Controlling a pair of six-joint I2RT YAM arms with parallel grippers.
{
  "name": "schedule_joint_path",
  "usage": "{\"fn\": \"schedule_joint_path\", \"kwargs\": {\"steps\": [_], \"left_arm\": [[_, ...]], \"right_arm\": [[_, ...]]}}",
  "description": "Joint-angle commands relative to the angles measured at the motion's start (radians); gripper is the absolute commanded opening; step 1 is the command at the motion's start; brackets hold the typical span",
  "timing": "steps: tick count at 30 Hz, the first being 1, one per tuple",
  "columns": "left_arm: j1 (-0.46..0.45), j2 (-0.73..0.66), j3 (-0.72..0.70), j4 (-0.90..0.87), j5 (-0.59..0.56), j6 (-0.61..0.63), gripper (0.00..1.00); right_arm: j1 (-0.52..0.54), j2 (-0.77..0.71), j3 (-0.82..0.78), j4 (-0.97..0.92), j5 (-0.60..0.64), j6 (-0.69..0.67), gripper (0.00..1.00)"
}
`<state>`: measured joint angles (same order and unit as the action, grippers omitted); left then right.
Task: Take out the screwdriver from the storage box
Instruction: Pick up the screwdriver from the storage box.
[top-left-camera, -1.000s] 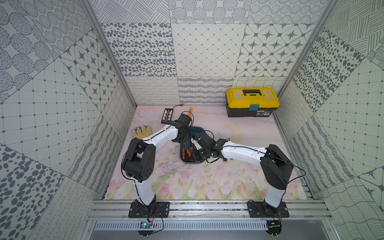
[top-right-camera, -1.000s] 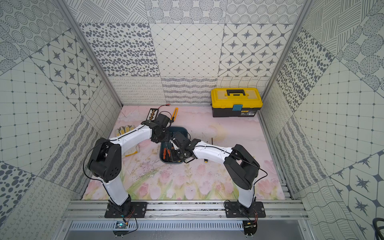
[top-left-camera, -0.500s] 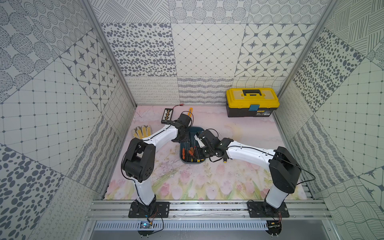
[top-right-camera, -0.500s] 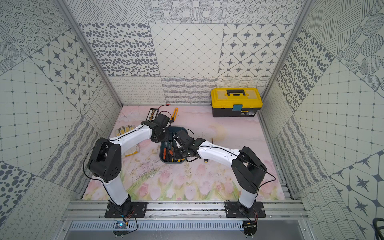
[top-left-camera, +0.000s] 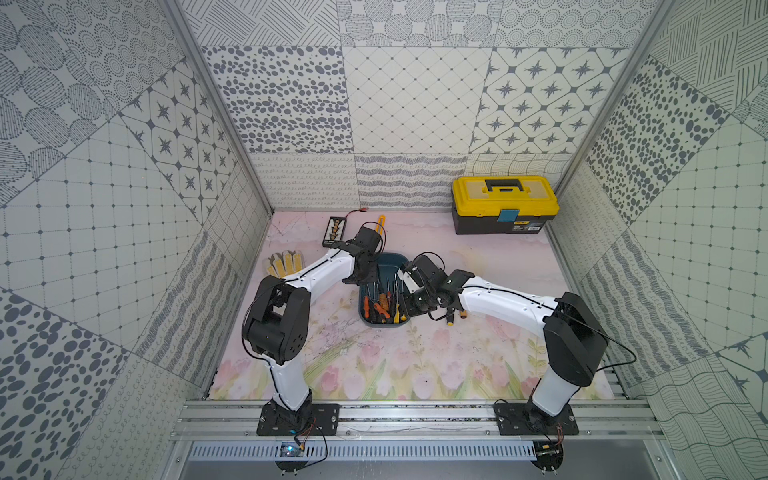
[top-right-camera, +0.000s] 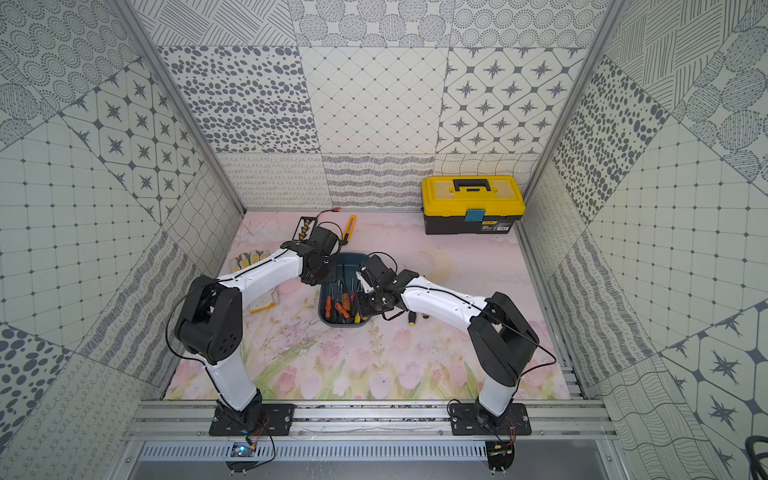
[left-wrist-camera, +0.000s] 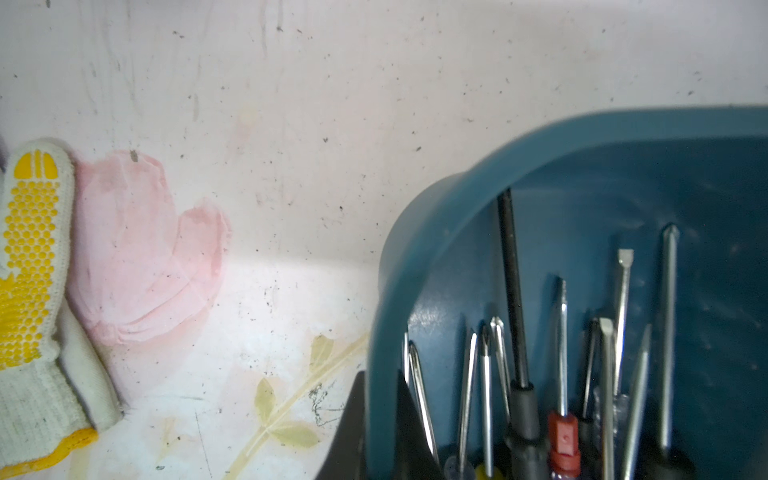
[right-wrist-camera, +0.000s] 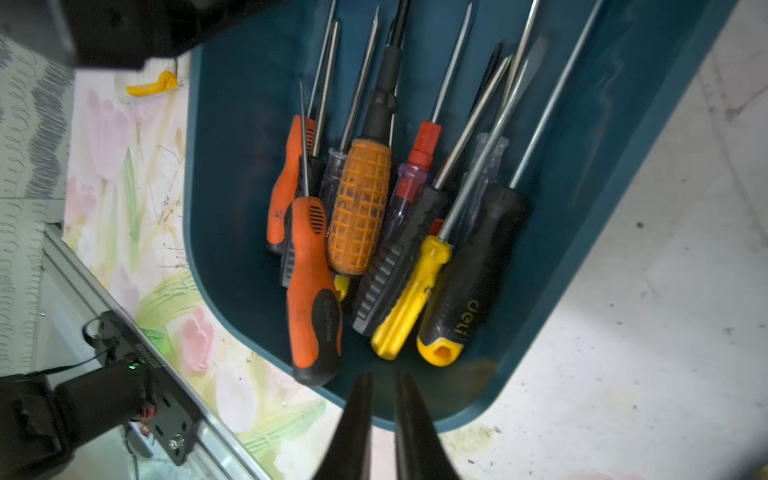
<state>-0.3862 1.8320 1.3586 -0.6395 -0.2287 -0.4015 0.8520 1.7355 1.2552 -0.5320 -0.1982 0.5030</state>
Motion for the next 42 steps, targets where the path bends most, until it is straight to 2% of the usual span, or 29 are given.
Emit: {"fn": "schedule_joint_path", "kwargs": {"steps": [1, 3, 6, 20, 24, 35, 39, 42], "left_arm": [[0.005, -0.005, 0.014, 0.033, -0.020, -0.010, 0.00], [0.005, -0.004, 0.014, 0.032, -0.017, -0.010, 0.00], [0.005, -0.004, 0.016, 0.030, -0.017, -0.010, 0.00], [0.005, -0.008, 0.016, 0.029, -0.018, -0.010, 0.00], [0.006, -0.007, 0.016, 0.029, -0.020, -0.010, 0.00], [0.007, 0.004, 0.016, 0.027, -0.026, -0.013, 0.00], [0.007, 0.007, 0.020, 0.023, -0.027, -0.013, 0.00], [0.007, 0.005, 0.018, 0.022, -0.040, -0.016, 0.00]], "right_arm": [[0.017, 0.018, 0.041, 0.049, -0.024, -0.028, 0.36], [0.023, 0.026, 0.049, 0.068, -0.038, -0.032, 0.47], [0.033, 0.055, 0.076, 0.073, -0.055, -0.043, 0.52], [0.074, 0.200, 0.133, 0.052, -0.080, -0.020, 0.53], [0.083, 0.212, 0.138, 0.024, -0.073, -0.021, 0.46], [0.084, 0.127, 0.119, 0.018, -0.014, -0.029, 0.09], [0.082, 0.066, 0.106, -0.003, 0.032, -0.037, 0.00], [0.075, 0.023, 0.090, -0.026, 0.059, -0.043, 0.00]]}}
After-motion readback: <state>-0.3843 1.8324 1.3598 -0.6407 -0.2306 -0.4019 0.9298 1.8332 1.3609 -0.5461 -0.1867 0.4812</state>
